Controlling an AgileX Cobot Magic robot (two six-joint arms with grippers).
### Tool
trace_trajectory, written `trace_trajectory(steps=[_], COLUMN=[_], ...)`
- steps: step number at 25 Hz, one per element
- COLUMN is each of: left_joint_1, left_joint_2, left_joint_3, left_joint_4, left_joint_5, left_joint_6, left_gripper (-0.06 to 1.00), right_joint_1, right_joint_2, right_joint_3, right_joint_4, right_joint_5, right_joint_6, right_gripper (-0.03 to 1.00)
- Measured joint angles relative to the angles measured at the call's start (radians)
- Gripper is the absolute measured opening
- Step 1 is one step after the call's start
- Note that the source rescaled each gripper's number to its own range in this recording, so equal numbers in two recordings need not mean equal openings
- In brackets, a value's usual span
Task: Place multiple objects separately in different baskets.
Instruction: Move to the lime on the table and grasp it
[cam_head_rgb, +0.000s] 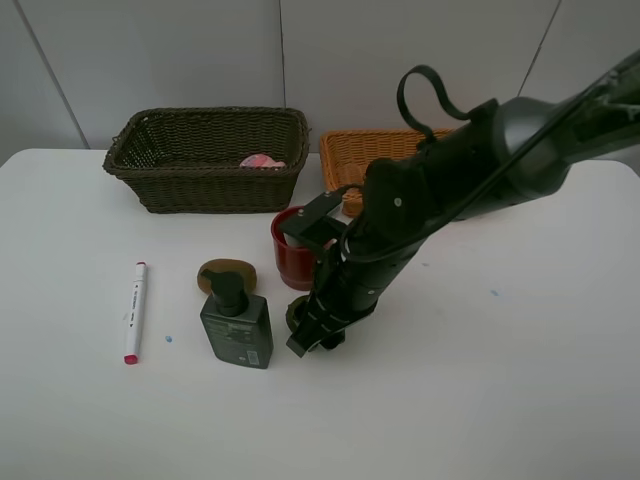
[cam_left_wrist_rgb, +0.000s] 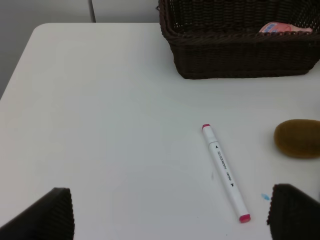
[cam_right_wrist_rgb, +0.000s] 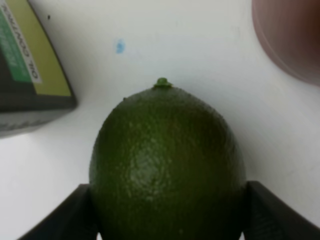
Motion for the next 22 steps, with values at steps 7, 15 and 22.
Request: trace_trajectory(steps=[7,15,22], left_joint_1=[0.000,0.000,0.000], left_joint_2=[0.000,0.000,0.000], left_joint_3=[0.000,0.000,0.000], left_joint_4=[0.000,0.000,0.000], left_joint_5=[0.000,0.000,0.000], left_joint_6=[0.000,0.000,0.000], left_gripper=[1.00,1.00,1.00], right_joint_1=[0.000,0.000,0.000], right_joint_2=[0.000,0.000,-0.038], right_joint_3=[0.000,0.000,0.000], right_joint_4=[0.000,0.001,0.000], right_joint_5=[0.000,0.000,0.038], right_joint_6=[0.001,0.001,0.001], right_gripper=[0.60,0.60,0.60])
